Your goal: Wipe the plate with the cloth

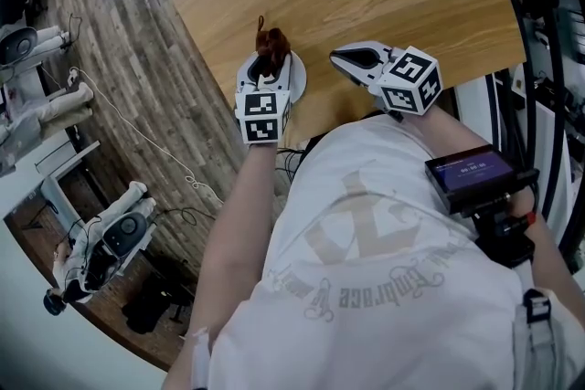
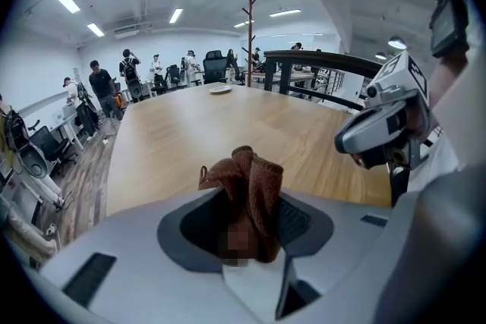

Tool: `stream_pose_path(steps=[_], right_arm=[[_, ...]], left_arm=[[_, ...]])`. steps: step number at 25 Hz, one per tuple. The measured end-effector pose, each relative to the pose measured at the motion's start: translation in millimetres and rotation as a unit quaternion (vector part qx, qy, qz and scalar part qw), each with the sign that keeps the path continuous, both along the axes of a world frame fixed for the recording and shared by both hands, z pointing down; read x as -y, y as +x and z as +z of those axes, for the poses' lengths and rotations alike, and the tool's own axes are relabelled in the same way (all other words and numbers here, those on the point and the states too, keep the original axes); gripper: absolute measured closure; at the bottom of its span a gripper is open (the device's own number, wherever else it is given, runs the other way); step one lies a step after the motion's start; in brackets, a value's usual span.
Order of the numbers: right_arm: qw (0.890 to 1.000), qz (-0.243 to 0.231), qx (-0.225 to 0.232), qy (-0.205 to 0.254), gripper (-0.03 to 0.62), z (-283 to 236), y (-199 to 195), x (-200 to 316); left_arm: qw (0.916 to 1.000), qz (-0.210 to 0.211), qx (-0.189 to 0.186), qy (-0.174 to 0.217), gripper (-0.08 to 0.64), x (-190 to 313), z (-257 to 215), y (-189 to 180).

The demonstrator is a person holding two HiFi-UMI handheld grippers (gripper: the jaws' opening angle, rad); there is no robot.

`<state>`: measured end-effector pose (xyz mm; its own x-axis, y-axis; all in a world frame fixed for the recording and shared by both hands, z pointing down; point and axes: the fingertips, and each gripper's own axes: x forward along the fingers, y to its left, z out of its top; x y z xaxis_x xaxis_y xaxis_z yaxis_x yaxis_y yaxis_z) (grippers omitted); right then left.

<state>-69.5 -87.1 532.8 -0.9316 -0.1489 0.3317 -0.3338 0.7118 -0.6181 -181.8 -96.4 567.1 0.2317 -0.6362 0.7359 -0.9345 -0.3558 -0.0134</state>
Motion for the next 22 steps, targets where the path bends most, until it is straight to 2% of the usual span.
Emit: stream_pose_path(steps=[5,9,22], right_arm=[[1.000,0.005,0.000,-0.004,0.580,0.9,1.2,0.0],[1.000,-0.001,0.000,-0.003,0.578,0.2,-0.1,-2.1],[1.000,-0.005,-0.002,-0.003,0.579,1.9,-0.7,-4.2]], left_arm=[[0.9996,0.028,-0.009,0.004,0.390,-1.5,-3.1,23.6],[0.9998,0.020,-0.003,0.009,0.390,-2.0,-6.5,18.2],[0.9963,-0.074,0.043,-0.002,0.390,-27.9,-4.0,-78.3]])
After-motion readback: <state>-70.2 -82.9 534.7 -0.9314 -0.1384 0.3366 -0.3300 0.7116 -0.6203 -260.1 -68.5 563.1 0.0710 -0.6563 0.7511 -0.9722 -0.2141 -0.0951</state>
